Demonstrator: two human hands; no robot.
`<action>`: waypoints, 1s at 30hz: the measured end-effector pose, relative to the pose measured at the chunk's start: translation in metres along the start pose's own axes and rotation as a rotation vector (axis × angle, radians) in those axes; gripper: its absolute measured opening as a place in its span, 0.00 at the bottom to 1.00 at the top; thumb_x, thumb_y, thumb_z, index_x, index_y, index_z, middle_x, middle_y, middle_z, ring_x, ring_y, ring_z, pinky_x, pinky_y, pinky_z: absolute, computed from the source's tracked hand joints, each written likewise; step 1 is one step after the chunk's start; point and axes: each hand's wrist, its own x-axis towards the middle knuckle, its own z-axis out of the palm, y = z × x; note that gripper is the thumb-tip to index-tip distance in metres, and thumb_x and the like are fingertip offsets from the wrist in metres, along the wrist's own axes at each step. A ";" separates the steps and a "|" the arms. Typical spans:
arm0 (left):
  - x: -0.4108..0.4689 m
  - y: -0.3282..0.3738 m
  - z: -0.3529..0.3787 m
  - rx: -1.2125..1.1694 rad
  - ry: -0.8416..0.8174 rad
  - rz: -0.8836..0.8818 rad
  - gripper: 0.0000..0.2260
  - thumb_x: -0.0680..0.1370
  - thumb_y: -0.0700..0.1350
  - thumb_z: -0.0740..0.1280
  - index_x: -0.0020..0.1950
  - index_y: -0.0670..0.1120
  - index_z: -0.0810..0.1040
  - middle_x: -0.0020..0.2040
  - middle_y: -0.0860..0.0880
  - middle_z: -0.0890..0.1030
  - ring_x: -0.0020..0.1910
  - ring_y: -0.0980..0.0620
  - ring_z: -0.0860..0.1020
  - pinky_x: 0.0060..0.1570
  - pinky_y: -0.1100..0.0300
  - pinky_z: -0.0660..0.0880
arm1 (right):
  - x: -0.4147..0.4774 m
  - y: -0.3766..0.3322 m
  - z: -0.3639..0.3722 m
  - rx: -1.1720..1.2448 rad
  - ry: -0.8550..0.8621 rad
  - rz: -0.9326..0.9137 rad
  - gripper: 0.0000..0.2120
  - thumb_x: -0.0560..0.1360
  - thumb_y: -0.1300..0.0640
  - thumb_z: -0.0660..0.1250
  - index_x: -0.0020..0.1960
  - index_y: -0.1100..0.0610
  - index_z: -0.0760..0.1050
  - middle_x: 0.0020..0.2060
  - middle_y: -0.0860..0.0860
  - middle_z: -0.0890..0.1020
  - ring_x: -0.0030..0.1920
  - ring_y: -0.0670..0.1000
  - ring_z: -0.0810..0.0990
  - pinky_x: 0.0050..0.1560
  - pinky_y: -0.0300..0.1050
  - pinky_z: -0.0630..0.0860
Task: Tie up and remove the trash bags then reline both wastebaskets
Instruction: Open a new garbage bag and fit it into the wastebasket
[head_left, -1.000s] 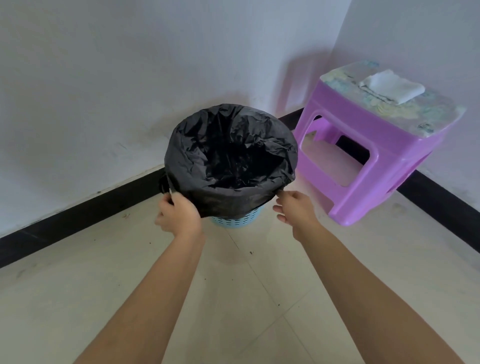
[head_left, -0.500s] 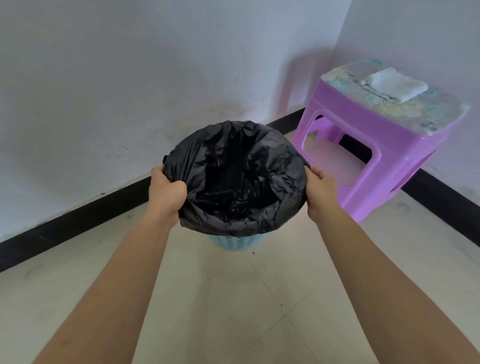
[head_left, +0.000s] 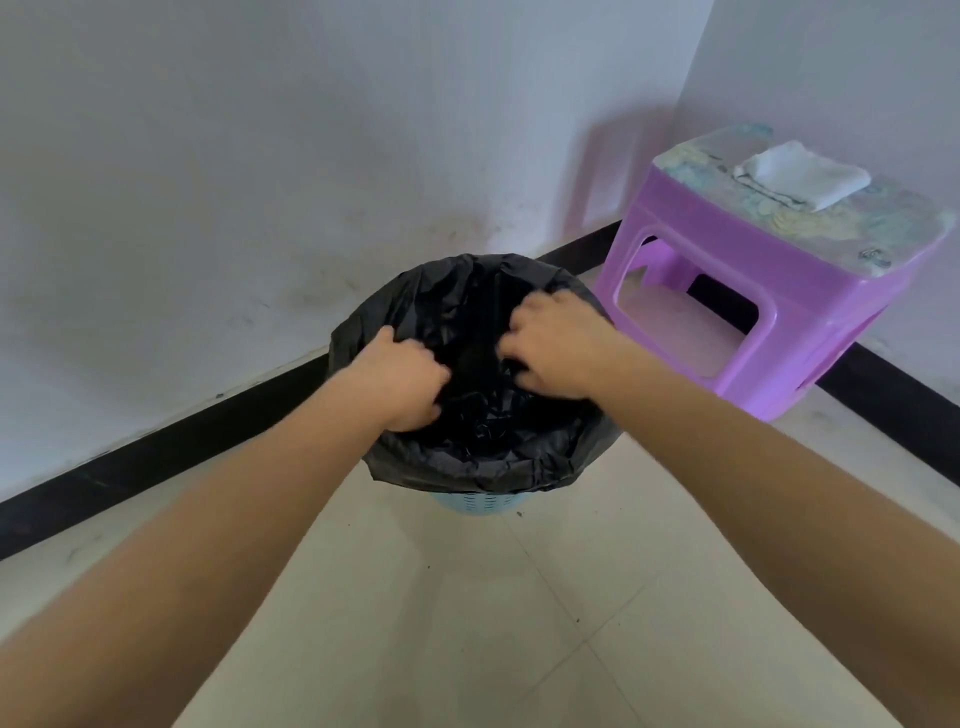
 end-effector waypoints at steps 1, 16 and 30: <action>0.004 0.003 0.005 0.084 -0.152 -0.011 0.22 0.81 0.57 0.58 0.74 0.51 0.69 0.71 0.46 0.73 0.73 0.44 0.66 0.75 0.38 0.52 | 0.002 -0.008 0.008 -0.160 -0.207 -0.002 0.19 0.81 0.49 0.60 0.70 0.49 0.73 0.67 0.54 0.75 0.69 0.59 0.68 0.71 0.57 0.62; -0.029 0.014 0.031 -1.027 0.664 -0.631 0.27 0.74 0.43 0.66 0.73 0.49 0.67 0.71 0.47 0.69 0.72 0.45 0.67 0.71 0.42 0.63 | -0.049 0.002 0.036 0.985 0.274 0.783 0.33 0.71 0.54 0.64 0.76 0.48 0.63 0.75 0.56 0.65 0.75 0.59 0.62 0.73 0.62 0.62; 0.020 0.008 0.027 -1.018 0.559 -0.681 0.29 0.79 0.49 0.63 0.78 0.47 0.59 0.79 0.45 0.58 0.74 0.42 0.64 0.68 0.44 0.67 | -0.011 0.021 0.066 1.136 0.295 0.877 0.33 0.72 0.56 0.59 0.76 0.47 0.56 0.61 0.56 0.76 0.55 0.59 0.78 0.52 0.54 0.76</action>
